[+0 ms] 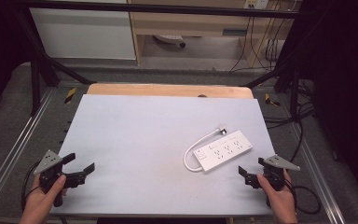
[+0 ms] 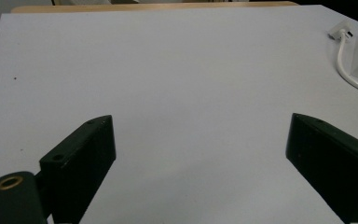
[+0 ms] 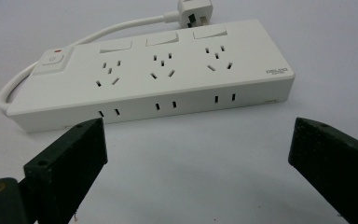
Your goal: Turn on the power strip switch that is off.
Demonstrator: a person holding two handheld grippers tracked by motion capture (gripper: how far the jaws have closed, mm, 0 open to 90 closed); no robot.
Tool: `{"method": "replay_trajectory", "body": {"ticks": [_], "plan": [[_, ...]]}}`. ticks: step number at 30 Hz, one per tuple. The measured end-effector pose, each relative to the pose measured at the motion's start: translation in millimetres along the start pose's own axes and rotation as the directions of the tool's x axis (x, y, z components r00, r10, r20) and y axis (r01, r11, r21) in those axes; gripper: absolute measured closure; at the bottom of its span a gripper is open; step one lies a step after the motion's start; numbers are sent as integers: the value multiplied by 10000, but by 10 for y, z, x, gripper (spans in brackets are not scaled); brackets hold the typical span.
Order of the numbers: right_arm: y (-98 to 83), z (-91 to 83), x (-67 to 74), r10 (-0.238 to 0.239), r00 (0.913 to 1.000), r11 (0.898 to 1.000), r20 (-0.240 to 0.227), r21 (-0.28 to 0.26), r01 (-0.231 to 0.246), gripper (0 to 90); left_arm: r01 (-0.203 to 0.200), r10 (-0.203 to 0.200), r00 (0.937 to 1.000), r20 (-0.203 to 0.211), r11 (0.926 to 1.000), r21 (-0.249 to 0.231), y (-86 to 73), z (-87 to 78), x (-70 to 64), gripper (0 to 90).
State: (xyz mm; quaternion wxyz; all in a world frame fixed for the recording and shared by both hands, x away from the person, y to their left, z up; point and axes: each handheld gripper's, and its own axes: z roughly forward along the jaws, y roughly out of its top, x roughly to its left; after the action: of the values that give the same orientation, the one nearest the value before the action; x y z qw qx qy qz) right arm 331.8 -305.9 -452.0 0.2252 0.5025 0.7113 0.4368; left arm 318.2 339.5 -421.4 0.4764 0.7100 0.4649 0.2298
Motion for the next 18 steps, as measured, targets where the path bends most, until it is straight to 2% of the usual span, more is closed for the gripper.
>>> {"method": "replay_trajectory", "body": {"ticks": [8, 16, 18], "plan": [[22, 22, -27, -106, 9999, 9999, -107, 100, 107, 47, 10, -9, 10000, -60, 9999, 161, -1, 44, 11, 85], [54, 24, -42, -6, 9998, 9996, -204, 279, 11, 43, 34, -36, 10000, 69, 9996, 276, 6, 110, 18, 86], [69, 21, -38, -160, 9998, 9994, -120, 301, 164, 41, -15, 12, 9999, 112, 9996, 287, 6, 117, 8, 85]]}}
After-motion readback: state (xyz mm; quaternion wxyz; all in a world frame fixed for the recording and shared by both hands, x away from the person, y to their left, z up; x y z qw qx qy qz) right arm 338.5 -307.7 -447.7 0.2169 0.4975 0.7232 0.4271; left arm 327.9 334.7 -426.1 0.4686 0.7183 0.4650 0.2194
